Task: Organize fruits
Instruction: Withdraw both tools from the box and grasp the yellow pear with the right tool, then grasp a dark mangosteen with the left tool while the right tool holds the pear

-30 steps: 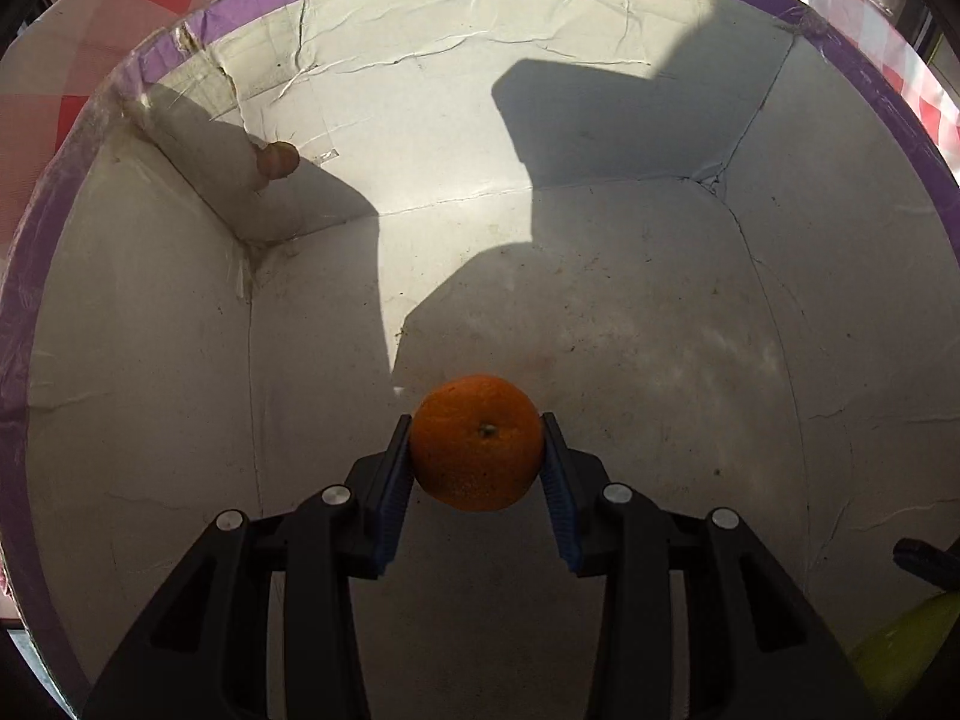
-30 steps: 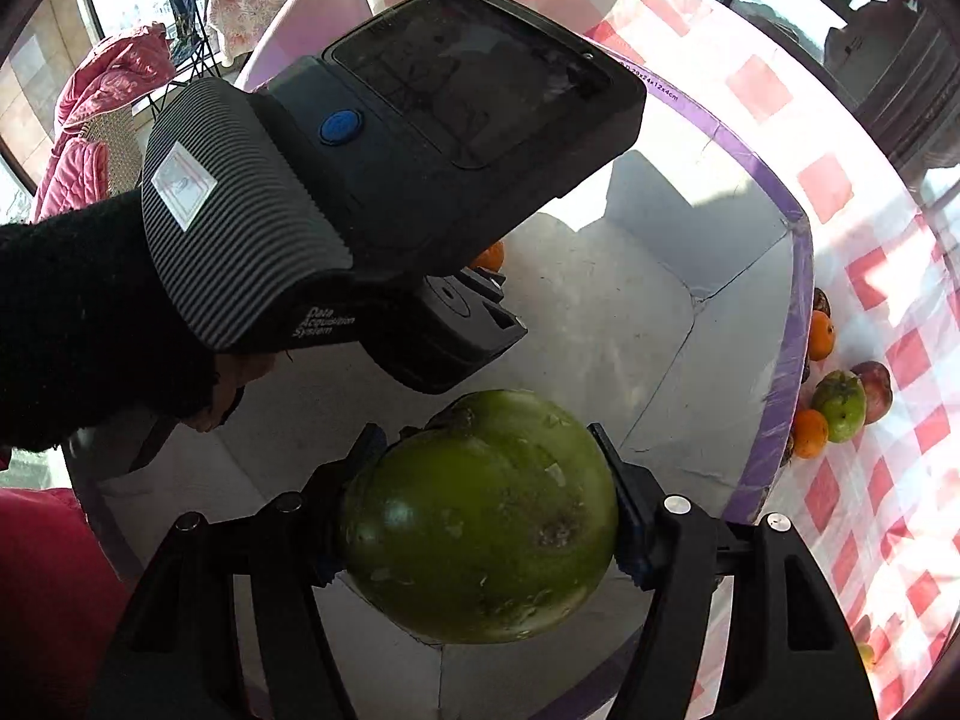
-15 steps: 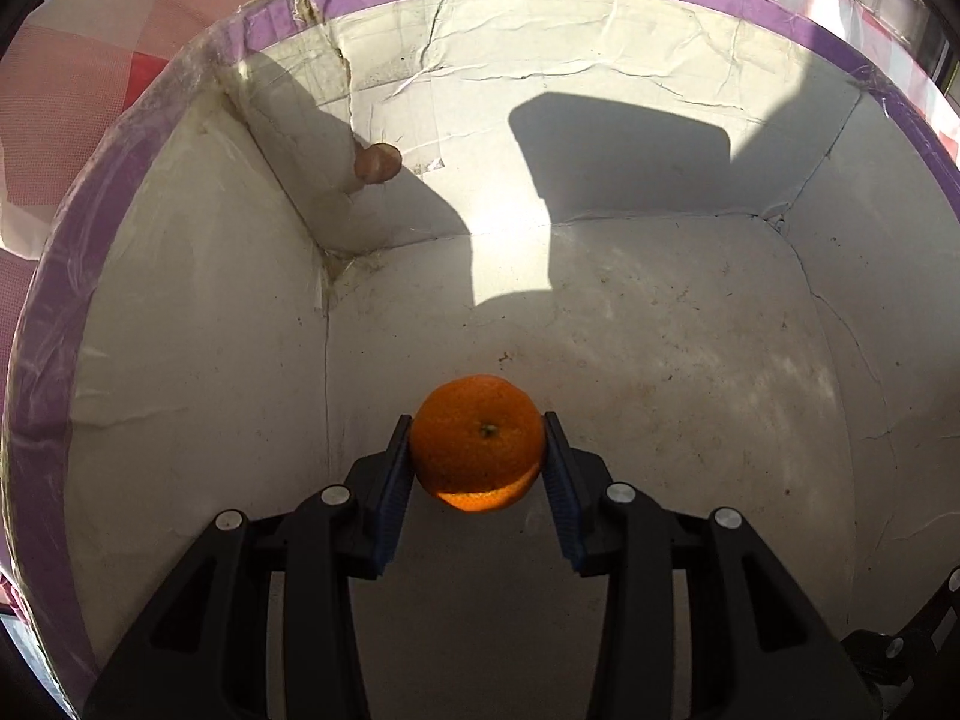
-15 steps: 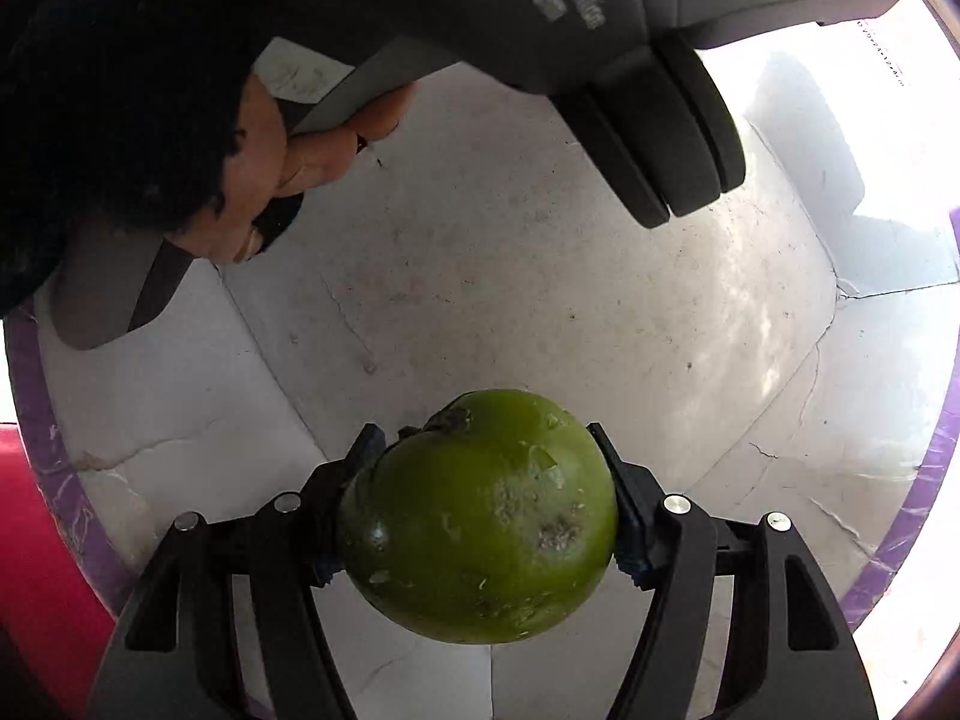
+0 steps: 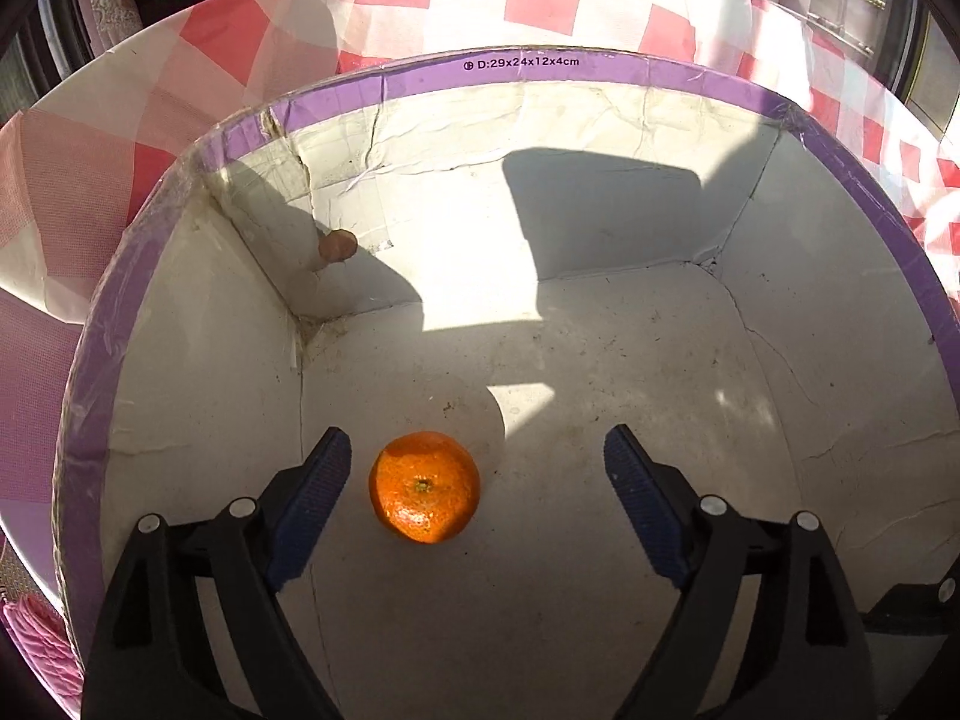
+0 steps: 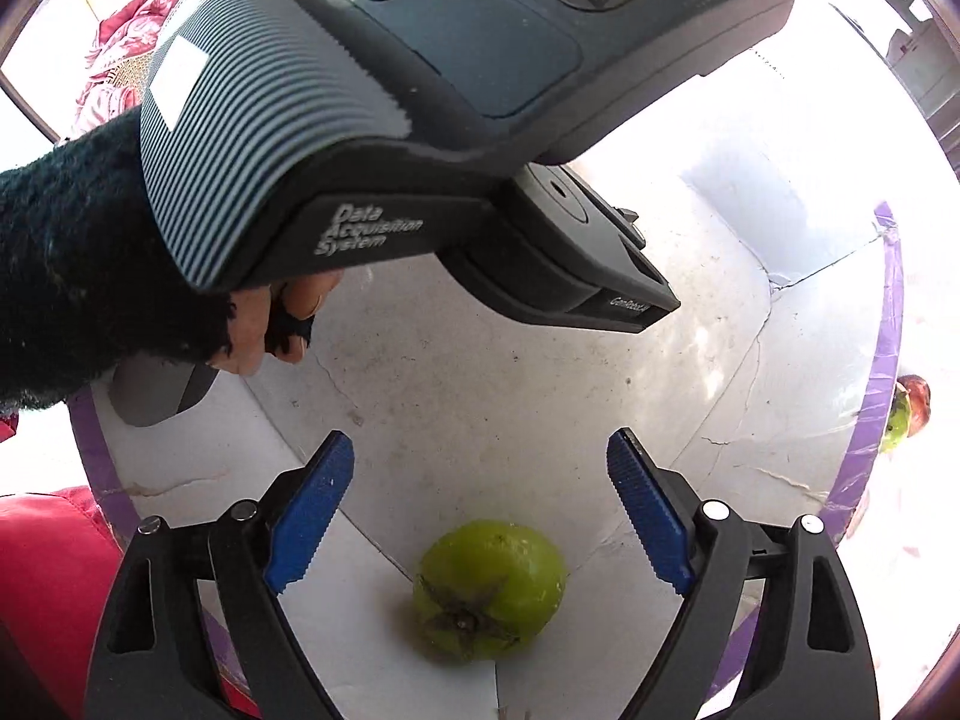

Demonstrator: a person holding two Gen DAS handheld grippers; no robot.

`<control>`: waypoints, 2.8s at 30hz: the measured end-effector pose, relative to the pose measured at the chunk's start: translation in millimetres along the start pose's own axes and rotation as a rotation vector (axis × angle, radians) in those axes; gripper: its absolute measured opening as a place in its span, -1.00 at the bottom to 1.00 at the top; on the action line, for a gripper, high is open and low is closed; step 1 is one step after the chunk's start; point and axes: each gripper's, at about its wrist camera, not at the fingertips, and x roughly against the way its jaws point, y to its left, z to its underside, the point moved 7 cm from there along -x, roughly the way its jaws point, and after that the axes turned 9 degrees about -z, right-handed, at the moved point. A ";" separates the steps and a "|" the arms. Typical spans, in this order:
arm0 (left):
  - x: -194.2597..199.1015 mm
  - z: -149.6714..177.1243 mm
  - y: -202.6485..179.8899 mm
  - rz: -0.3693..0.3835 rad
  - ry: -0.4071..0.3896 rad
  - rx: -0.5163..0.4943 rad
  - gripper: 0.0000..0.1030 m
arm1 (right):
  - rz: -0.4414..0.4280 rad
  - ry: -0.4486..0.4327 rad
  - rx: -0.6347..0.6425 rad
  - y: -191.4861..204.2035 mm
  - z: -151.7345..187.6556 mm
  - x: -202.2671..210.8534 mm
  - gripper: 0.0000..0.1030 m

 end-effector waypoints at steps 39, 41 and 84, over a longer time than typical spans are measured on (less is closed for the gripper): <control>36.8 -25.3 -310.7 0.163 0.039 -0.109 0.96 | 0.522 -0.392 -1.361 -388.2 391.1 61.6 0.47; 27.6 -24.2 -308.8 0.116 0.036 -0.137 0.96 | 0.524 -0.394 -1.355 -403.7 388.9 60.0 0.43; 0.8 -59.4 -290.1 0.202 -0.029 -0.090 -0.23 | 0.355 -0.297 -1.122 -378.1 289.4 52.5 0.19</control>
